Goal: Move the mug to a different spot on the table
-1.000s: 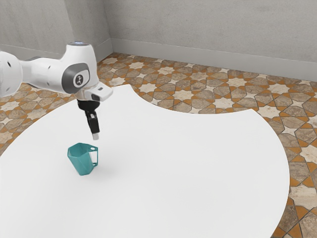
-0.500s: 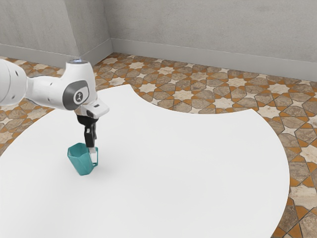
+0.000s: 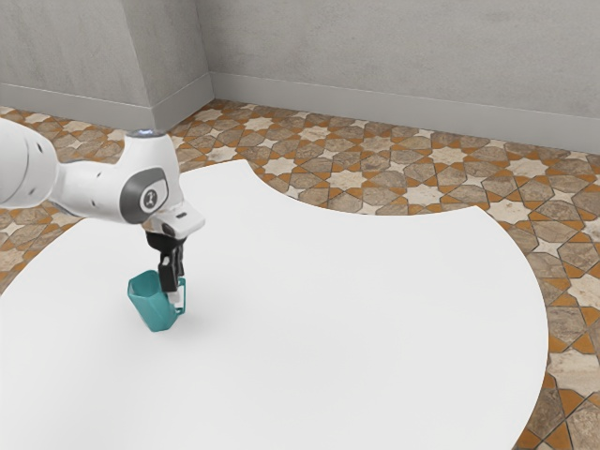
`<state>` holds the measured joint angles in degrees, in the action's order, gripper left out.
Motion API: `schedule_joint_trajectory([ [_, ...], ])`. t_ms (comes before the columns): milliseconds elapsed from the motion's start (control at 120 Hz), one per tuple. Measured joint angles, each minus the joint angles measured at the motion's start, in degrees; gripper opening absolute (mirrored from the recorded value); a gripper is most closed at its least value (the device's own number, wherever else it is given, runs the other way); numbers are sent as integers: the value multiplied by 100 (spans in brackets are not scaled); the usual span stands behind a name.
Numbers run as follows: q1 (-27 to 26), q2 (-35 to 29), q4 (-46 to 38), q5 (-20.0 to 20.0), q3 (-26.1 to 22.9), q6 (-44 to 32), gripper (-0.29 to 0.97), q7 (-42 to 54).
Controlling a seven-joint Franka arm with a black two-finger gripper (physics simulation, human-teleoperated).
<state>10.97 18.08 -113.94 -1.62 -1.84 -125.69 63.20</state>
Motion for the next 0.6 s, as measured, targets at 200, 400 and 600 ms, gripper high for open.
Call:
schedule_joint_trajectory([
  [200,-6,80,23,33,33,-29,66,-194],
  [400,-51,143,71,38,50,-40,66,-443],
  [600,-59,258,97,39,52,-47,66,-630],
])
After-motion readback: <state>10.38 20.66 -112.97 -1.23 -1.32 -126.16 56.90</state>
